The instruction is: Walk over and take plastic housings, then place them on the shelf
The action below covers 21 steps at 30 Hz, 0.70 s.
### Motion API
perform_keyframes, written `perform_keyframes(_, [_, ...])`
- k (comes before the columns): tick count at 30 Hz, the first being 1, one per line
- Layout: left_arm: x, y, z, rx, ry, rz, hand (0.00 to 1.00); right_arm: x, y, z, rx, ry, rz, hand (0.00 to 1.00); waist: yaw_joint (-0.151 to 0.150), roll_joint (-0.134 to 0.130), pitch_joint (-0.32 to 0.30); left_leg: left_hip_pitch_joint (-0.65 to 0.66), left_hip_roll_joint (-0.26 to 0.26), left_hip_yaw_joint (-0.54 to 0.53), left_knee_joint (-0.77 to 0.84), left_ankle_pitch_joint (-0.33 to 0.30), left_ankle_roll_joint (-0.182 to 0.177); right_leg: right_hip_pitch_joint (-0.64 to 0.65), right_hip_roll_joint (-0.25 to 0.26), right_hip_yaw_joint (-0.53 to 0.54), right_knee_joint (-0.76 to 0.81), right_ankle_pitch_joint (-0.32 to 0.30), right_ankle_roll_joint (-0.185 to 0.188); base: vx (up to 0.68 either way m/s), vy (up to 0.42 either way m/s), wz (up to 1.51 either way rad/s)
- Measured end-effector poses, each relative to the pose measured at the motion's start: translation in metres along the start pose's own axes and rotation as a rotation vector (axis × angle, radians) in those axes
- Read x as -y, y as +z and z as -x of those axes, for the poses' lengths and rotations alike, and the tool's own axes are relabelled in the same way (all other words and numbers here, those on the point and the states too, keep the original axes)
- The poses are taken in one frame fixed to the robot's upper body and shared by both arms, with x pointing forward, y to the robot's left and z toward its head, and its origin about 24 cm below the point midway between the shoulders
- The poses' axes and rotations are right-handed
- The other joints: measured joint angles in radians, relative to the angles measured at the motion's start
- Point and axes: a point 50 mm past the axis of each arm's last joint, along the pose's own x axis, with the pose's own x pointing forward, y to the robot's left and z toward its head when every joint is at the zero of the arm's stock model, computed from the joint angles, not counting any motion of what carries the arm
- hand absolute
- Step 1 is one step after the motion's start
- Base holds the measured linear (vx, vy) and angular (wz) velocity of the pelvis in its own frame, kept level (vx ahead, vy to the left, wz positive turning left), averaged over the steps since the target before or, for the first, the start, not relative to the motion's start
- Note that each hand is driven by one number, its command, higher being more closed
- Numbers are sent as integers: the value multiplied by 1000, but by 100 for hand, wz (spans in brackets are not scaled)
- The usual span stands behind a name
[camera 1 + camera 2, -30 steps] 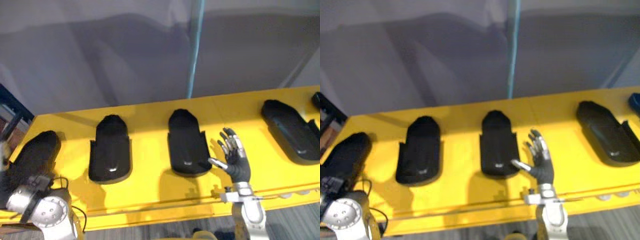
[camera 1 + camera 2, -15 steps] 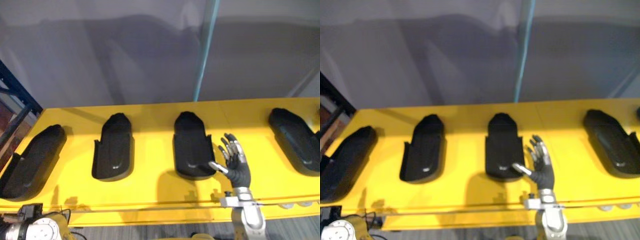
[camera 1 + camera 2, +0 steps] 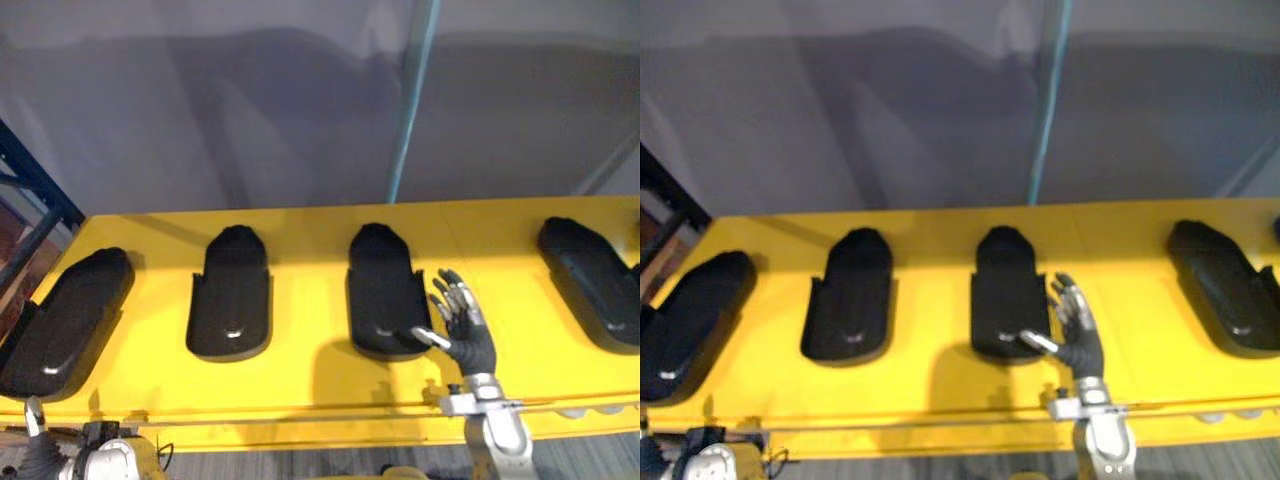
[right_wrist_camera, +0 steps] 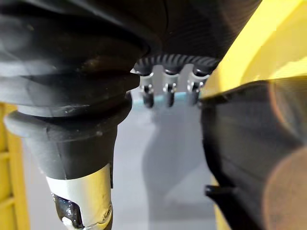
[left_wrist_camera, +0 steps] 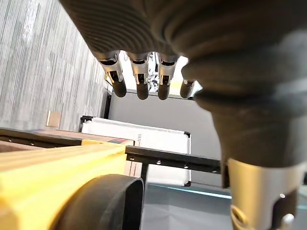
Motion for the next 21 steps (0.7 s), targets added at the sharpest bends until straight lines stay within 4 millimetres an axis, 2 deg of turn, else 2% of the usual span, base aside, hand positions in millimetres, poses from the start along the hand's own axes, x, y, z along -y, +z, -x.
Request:
perform_keyframes(11, [14, -9, -9, -28, -10, -17, 0, 1, 5, -10, 13, 71, 38, 0, -5, 14, 51, -31, -24, 6, 14, 3, 7, -86, -29, 24, 119, -50, 6, -11, 3, -1])
perform_keyframes(16, [12, -6, -24, -3, 3, -38, 0, 1, 7, -12, 21, 108, 50, 0, -6, 22, 61, -22, -25, 18, 14, 3, 7, -106, -30, 43, 161, -72, 6, 7, -7, -8])
perform_keyframes(21, [16, -13, -26, -65, -27, -15, 0, -7, 8, -13, 27, 251, 0, 0, -7, 34, 80, -13, -34, 13, 14, 1, 10, -112, -44, 39, 197, -105, 3, -35, -7, 2])
